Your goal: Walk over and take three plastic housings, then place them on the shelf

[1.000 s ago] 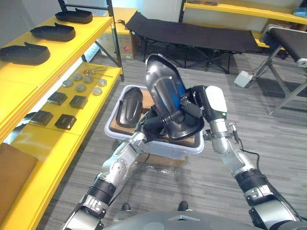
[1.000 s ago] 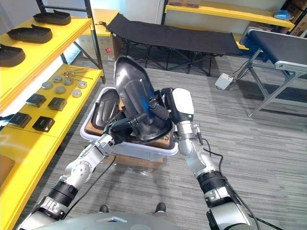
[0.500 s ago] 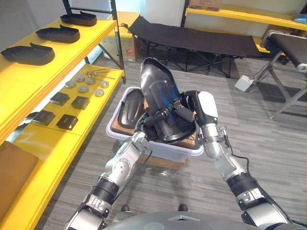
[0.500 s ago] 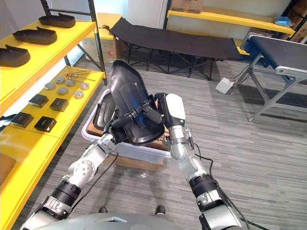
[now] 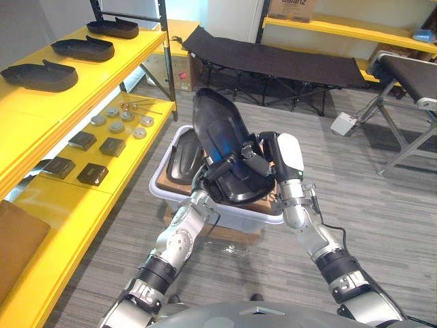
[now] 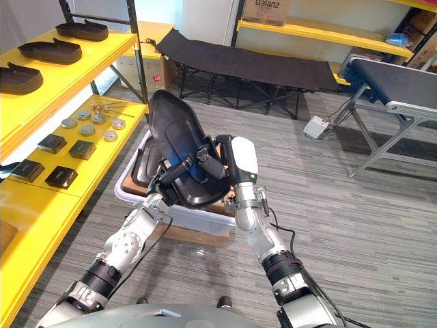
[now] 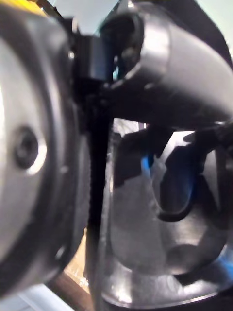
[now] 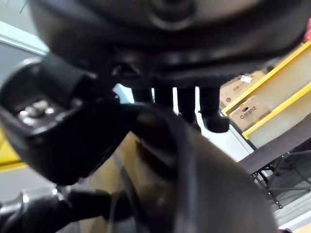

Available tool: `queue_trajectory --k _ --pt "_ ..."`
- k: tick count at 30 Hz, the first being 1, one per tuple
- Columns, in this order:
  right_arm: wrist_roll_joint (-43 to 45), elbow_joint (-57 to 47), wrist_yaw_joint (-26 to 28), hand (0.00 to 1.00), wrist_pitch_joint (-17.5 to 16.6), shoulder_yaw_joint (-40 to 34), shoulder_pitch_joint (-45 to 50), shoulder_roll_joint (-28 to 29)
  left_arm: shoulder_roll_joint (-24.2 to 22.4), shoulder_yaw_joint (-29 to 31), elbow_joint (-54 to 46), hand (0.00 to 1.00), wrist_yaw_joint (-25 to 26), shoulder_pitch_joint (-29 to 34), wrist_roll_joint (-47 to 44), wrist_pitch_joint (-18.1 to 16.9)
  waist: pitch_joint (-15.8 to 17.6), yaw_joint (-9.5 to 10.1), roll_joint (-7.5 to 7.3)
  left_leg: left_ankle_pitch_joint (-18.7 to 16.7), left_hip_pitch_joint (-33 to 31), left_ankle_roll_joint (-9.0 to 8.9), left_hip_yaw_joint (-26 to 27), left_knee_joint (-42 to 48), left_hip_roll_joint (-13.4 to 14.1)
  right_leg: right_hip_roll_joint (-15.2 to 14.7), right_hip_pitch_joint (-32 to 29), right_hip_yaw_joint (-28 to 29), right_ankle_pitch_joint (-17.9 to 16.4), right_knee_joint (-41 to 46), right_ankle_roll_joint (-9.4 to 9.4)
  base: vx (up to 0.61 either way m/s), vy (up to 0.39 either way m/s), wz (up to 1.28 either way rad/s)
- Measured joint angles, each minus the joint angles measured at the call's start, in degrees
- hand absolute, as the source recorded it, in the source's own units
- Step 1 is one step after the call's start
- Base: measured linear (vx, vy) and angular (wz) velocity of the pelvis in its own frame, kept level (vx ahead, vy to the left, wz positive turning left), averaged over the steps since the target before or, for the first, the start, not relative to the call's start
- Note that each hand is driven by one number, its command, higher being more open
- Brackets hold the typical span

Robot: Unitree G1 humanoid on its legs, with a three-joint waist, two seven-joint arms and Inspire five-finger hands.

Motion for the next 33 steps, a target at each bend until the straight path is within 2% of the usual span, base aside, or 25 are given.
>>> queue_trajectory --k 2,4,6,7,8,12,15,17,21,23,26,28,30,33 --pt "0.17 0.0 -0.29 1.0 -0.1 -0.06 0.2 0.11 -0.62 0.01 0.0 0.0 0.64 0.02 0.23 -0.28 0.0 0.02 0.0 0.01 0.05 -0.01 0.01 -0.07 0.0 0.0 0.0 0.0 0.0 0.0 0.0 0.0 0.0 0.0" --pt "4.77 -0.06 1.42 1.0 -1.8 -0.36 0.98 0.27 -1.56 0.17 0.0 0.0 2.39 0.04 2.25 -1.83 0.0 0.06 0.0 0.01 0.22 -0.01 0.09 -0.2 0.01 0.02 0.05 0.05 0.0 0.0 0.0 0.0 0.0 0.0" --pt "16.3 -0.16 7.24 1.0 -3.76 -0.74 2.12 1.41 -1.57 1.79 0.0 0.0 3.9 0.06 6.15 -3.32 0.0 -0.04 -0.01 0.01 0.49 -0.01 0.35 -0.21 0.05 0.05 0.13 0.17 0.0 0.0 0.0 0.0 0.0 -0.05" --pt "18.73 -0.16 8.41 1.0 -3.99 -0.83 2.4 1.48 -1.55 2.26 0.0 0.0 4.06 0.07 7.34 -3.59 0.0 -0.04 -0.01 0.01 0.52 -0.01 0.38 -0.21 0.05 0.04 0.16 0.18 0.0 0.0 0.0 0.0 0.0 -0.03" --pt "25.11 -0.67 11.56 1.0 -4.21 -1.14 3.17 1.58 -1.56 3.13 -0.19 0.0 4.66 0.15 10.61 -4.33 0.0 0.04 -0.01 0.01 0.56 -0.02 0.37 -0.21 0.02 0.07 0.22 0.05 0.0 0.01 0.0 0.0 0.0 0.0" --pt "34.57 -7.9 17.27 1.0 -4.2 -2.03 7.72 2.48 -2.65 7.2 -5.21 0.0 6.03 2.95 16.25 -6.74 0.0 -0.18 0.0 -0.07 0.68 -0.13 0.51 -0.2 0.05 0.19 0.23 -0.02 -0.03 0.02 -0.03 0.0 0.0 -0.01" --pt "39.12 -13.22 22.24 1.0 -4.2 -2.23 10.55 4.08 -5.34 11.36 -11.11 0.0 6.55 4.39 20.05 -11.61 -0.01 -0.44 -0.01 -0.14 0.86 -0.22 0.74 -0.19 -0.18 0.19 0.23 0.04 -0.03 0.02 -0.04 0.0 0.0 -0.03" --pt "43.82 -15.41 25.84 1.0 -4.2 -3.25 11.32 5.11 -5.31 12.1 -15.75 0.0 7.6 4.66 27.16 -14.86 -0.03 -0.42 -0.02 -0.16 0.89 -0.24 0.81 -0.19 -0.31 0.09 0.22 0.11 -0.03 0.02 -0.03 0.0 0.0 0.0" --pt "50.56 -20.54 29.08 1.0 -4.21 -6.75 12.34 6.97 -5.2 12.69 -20.48 0.0 10.58 6.83 40.05 -18.6 -0.19 -0.48 0.18 -0.3 1.19 -0.3 1.54 -0.2 -0.37 0.05 0.0 0.73 -0.04 0.02 -0.02 -0.01 0.0 -0.09" --pt "54.87 -24.09 30.91 1.0 -4.2 -9.83 13.76 6.99 -4.95 13.64 -20.42 0.0 13.75 8.63 47.64 -19.06 -0.53 -0.81 0.58 -0.81 1.71 -0.49 2.6 -0.21 -0.34 0.13 -0.1 1.67 -0.07 0.01 0.0 -0.01 0.002 -0.22" --pt "56.82 -26.44 31.52 1.0 -4.01 -13.65 15.87 7.2 -4.81 15.24 -20.07 0.0 16.19 10.79 53.47 -19.06 -0.92 -1.82 1.1 -1.22 1.65 -0.74 3.61 -0.22 -0.35 0.16 -0.81 2.63 -0.08 0.01 0.02 -0.01 0.003 -0.21" --pt "58.15 -26.69 31.82 1.0 -2.42 -17.82 19.5 7.79 -4.26 15.97 -19.66 0.0 17.1 11.36 54.57 -19.07 -1.0 -2.11 1.32 -1.29 1.47 -0.72 4.44 -0.23 -0.24 0.34 -1.62 3.36 -0.08 0.0 0.02 0.0 -0.008 -0.21" --pt "57.15 -25.84 30.71 1.0 2.53 -19.99 23.03 8.13 -3.94 16.94 -19.66 0.0 16.45 11.83 54.46 -19.19 -1.22 -3.21 1.68 -1.25 1.1 -0.67 4.76 -0.22 -0.21 0.37 -2.18 3.59 -0.07 0.01 0.02 0.01 -0.013 -0.08" --pt "53.41 -20.45 29.62 1.0 7.88 -20.79 27.44 8.11 -3.26 17.35 -19.67 0.0 13.65 13.61 53.67 -19.23 -1.7 -3.58 2.54 -1.42 0.83 -0.77 5.92 -0.2 -0.15 0.52 -3.15 4.73 -0.02 0.01 0.04 0.02 -0.008 -0.18"
